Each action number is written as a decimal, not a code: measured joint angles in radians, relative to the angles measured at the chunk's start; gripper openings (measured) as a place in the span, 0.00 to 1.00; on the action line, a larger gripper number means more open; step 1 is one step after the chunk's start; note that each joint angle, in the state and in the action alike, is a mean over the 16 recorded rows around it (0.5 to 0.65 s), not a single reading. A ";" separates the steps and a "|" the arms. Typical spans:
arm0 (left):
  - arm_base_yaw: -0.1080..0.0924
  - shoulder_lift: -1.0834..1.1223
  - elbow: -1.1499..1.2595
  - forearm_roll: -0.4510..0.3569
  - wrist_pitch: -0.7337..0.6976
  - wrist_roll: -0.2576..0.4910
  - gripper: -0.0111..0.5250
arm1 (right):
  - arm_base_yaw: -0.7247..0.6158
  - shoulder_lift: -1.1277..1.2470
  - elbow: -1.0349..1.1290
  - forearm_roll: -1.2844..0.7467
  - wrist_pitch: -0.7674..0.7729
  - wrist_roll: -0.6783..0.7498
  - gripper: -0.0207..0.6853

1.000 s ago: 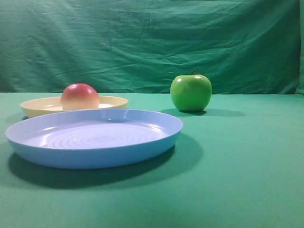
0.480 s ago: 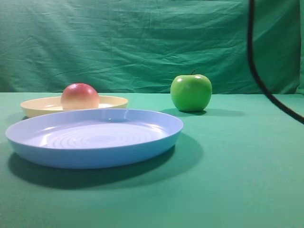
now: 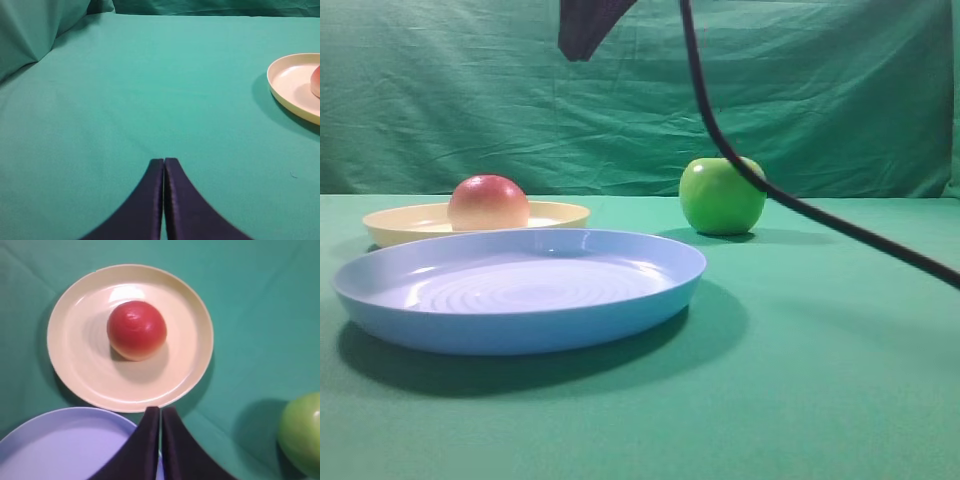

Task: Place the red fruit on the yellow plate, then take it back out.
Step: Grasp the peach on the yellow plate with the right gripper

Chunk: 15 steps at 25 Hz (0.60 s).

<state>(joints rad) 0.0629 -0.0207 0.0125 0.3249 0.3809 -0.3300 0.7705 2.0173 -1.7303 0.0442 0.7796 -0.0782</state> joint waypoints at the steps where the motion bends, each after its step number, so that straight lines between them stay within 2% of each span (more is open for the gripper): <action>1: 0.000 0.000 0.000 0.000 0.000 0.000 0.02 | -0.005 0.023 -0.030 0.021 0.012 -0.015 0.03; 4: 0.000 0.000 0.000 0.000 0.000 0.000 0.02 | -0.020 0.086 -0.109 0.076 0.030 -0.052 0.03; 7: 0.000 0.000 0.000 0.000 0.000 0.000 0.02 | -0.034 0.137 -0.170 0.118 0.028 -0.080 0.08; 10: 0.000 0.000 0.000 0.000 0.000 0.000 0.02 | -0.045 0.179 -0.210 0.141 0.008 -0.103 0.21; 15: 0.000 0.000 0.000 0.000 0.000 0.000 0.02 | -0.048 0.228 -0.239 0.148 -0.057 -0.118 0.49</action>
<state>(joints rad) 0.0629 -0.0207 0.0125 0.3249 0.3809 -0.3300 0.7225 2.2452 -1.9697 0.1924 0.7230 -0.1962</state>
